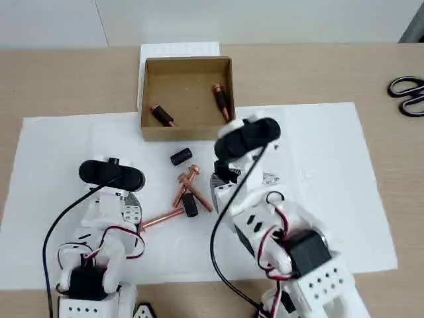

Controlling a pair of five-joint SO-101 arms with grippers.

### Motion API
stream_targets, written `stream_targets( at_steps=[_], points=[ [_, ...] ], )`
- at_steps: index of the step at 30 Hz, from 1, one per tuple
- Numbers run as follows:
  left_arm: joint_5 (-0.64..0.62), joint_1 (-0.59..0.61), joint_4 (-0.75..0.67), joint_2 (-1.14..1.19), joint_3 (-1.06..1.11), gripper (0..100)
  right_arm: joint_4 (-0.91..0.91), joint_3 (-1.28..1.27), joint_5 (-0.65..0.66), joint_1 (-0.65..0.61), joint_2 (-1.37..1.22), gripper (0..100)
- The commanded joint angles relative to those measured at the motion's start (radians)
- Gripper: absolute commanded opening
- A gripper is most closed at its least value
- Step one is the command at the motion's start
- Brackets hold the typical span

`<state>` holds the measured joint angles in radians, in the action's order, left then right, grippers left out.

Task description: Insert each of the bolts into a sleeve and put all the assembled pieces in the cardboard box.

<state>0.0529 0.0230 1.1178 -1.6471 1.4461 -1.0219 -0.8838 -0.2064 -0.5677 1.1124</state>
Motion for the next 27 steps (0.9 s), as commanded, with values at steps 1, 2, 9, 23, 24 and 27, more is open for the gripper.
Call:
stream_targets(
  at_steps=[1,2,9,23,24,27],
  points=[
    [0.005,-0.005,0.005,-0.006,-0.050,1,0.074,-0.051,0.008,0.047,0.094,0.4],
    [0.005,-0.005,0.005,-0.006,-0.050,1,0.085,-0.068,0.008,0.067,0.114,0.4],
    [0.005,-0.005,0.089,-0.005,-0.162,1,0.119,-0.155,0.008,0.133,0.208,0.4],
    [-0.002,-0.003,0.272,0.121,-0.403,1,0.289,-0.227,0.008,0.142,0.216,0.4],
    [-0.002,-0.003,0.272,0.166,-0.429,1,0.289,-0.227,0.008,0.142,0.216,0.4],
    [-0.003,-0.003,0.267,0.301,-0.503,1,0.289,-0.227,0.008,0.142,0.217,0.4]
  ],
)
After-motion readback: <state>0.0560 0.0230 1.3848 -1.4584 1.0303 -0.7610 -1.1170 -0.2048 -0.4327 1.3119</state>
